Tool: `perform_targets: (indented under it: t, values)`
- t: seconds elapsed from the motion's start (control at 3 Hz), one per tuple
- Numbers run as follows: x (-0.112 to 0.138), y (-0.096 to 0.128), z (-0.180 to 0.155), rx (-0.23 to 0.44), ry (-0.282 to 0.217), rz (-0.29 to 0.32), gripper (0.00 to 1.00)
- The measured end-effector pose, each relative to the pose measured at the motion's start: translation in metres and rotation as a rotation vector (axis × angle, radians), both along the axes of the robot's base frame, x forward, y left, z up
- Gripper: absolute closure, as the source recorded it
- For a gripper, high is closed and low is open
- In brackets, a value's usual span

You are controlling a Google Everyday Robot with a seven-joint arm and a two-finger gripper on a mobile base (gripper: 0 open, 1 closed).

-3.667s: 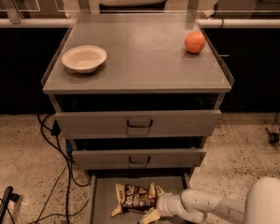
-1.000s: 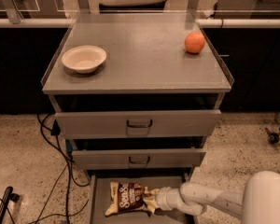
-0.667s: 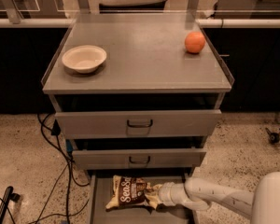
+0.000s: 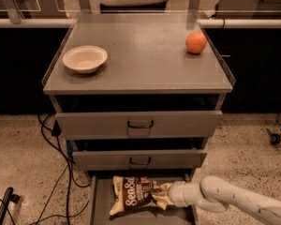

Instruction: Pick brown chip bag from bottom drawer and place on counter

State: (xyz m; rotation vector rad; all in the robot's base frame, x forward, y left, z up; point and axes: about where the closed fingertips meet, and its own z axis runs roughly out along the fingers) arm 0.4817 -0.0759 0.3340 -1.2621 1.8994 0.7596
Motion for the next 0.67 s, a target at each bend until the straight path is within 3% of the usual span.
perform_targets:
  t: [0.67]
  values:
    - [0.000,-0.040,0.070,0.057,-0.002,0.075,1.00]
